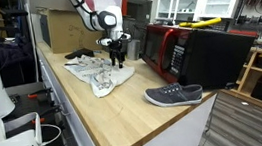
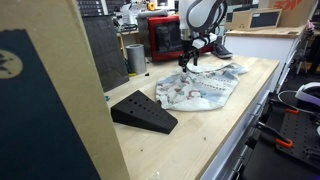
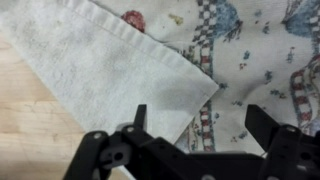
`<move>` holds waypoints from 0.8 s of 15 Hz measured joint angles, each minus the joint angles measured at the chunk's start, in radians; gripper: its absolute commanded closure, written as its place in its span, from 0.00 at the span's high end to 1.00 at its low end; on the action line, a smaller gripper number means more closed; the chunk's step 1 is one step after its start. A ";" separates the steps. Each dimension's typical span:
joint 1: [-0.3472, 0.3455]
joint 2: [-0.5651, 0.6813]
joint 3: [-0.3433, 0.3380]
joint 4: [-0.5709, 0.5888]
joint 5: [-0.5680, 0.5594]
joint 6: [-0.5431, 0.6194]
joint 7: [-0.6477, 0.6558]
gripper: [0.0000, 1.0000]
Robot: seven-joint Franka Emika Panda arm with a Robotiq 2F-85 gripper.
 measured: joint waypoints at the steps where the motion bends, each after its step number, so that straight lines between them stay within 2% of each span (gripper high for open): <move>1: 0.001 -0.002 -0.009 0.000 -0.010 0.000 0.017 1.00; 6: 0.001 -0.012 -0.051 0.000 -0.062 -0.003 0.084 1.00; 12: 0.002 -0.013 -0.047 -0.025 -0.058 -0.012 0.082 1.00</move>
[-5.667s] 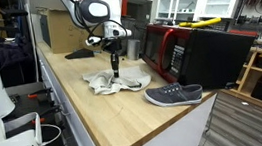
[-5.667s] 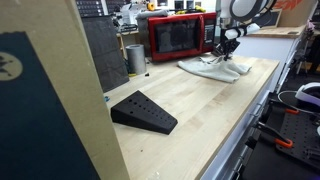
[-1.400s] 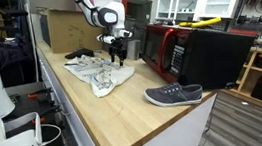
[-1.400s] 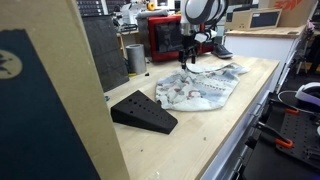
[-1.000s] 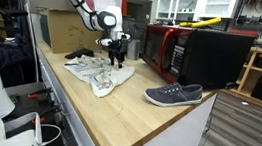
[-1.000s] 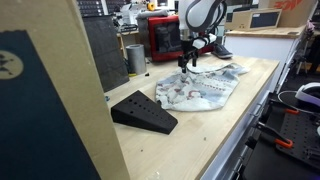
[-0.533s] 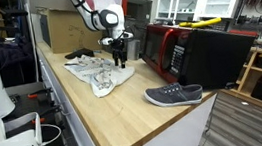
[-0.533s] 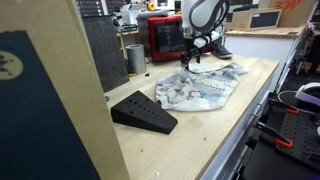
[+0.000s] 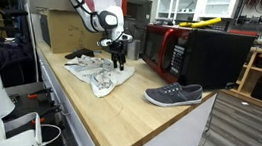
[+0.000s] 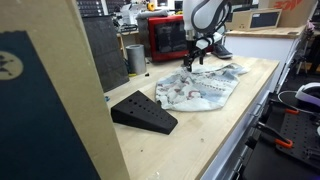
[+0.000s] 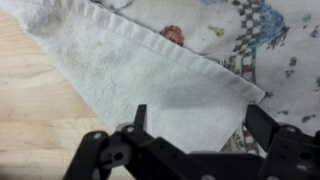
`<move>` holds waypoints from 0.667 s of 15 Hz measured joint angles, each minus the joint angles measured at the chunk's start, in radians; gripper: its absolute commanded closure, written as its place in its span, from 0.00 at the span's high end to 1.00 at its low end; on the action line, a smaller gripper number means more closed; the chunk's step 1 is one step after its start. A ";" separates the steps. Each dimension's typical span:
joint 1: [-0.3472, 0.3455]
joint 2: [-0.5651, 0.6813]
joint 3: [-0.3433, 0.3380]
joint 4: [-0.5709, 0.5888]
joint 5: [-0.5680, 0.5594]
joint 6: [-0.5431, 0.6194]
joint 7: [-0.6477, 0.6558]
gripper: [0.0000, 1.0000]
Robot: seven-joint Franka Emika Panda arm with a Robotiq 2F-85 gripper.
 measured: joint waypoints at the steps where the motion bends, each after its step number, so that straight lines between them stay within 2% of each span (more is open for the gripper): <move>1: 0.000 -0.001 0.006 -0.006 0.007 -0.001 -0.006 1.00; 6: -0.007 -0.025 0.045 -0.041 0.085 -0.023 -0.107 1.00; 10: -0.009 -0.049 0.044 -0.051 0.085 -0.063 -0.123 1.00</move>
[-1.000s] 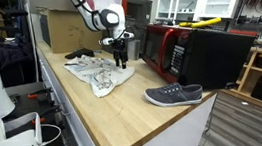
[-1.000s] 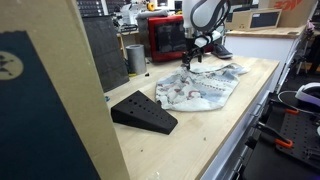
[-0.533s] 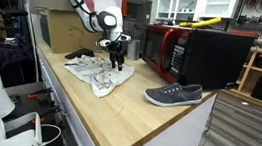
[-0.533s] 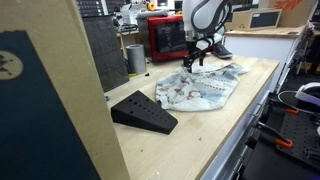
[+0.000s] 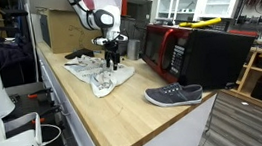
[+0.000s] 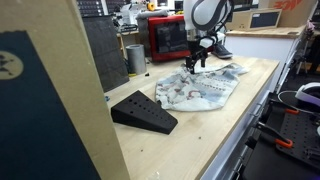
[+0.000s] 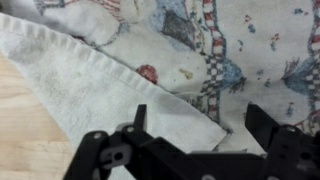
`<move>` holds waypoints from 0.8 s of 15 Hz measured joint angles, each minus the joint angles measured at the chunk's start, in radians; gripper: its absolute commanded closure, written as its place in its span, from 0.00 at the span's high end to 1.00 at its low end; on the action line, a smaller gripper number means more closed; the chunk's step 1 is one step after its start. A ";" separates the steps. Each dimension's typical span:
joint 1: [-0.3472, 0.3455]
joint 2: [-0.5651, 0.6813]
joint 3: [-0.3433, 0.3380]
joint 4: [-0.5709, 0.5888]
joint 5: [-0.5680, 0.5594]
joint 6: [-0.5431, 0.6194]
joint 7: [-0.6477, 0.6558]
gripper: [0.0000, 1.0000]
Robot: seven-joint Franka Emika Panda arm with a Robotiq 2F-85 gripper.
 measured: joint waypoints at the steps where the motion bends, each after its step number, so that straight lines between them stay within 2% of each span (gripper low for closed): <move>1: 0.000 -0.005 -0.002 0.000 -0.006 -0.007 0.000 1.00; 12: -0.014 0.023 -0.007 0.000 -0.076 0.005 -0.049 1.00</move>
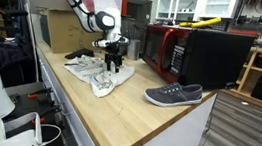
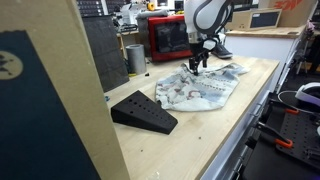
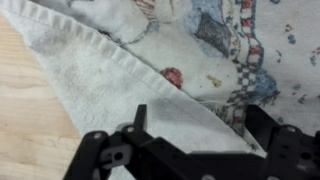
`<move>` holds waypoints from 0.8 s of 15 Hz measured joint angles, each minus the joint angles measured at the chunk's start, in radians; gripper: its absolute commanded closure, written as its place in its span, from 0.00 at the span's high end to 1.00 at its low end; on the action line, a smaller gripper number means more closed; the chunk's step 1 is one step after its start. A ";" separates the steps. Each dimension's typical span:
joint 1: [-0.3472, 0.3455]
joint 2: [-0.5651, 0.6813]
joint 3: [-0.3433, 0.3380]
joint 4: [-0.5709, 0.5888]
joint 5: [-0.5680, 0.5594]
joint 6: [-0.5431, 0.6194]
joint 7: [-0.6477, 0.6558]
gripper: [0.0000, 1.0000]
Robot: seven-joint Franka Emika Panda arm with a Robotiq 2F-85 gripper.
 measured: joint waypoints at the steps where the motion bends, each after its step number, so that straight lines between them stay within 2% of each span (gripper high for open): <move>1: 0.000 0.004 0.000 0.000 -0.006 0.012 -0.011 1.00; 6: 0.000 0.007 0.000 0.000 -0.043 0.072 -0.044 1.00; 12: 0.004 0.007 -0.007 0.000 -0.156 0.092 -0.043 1.00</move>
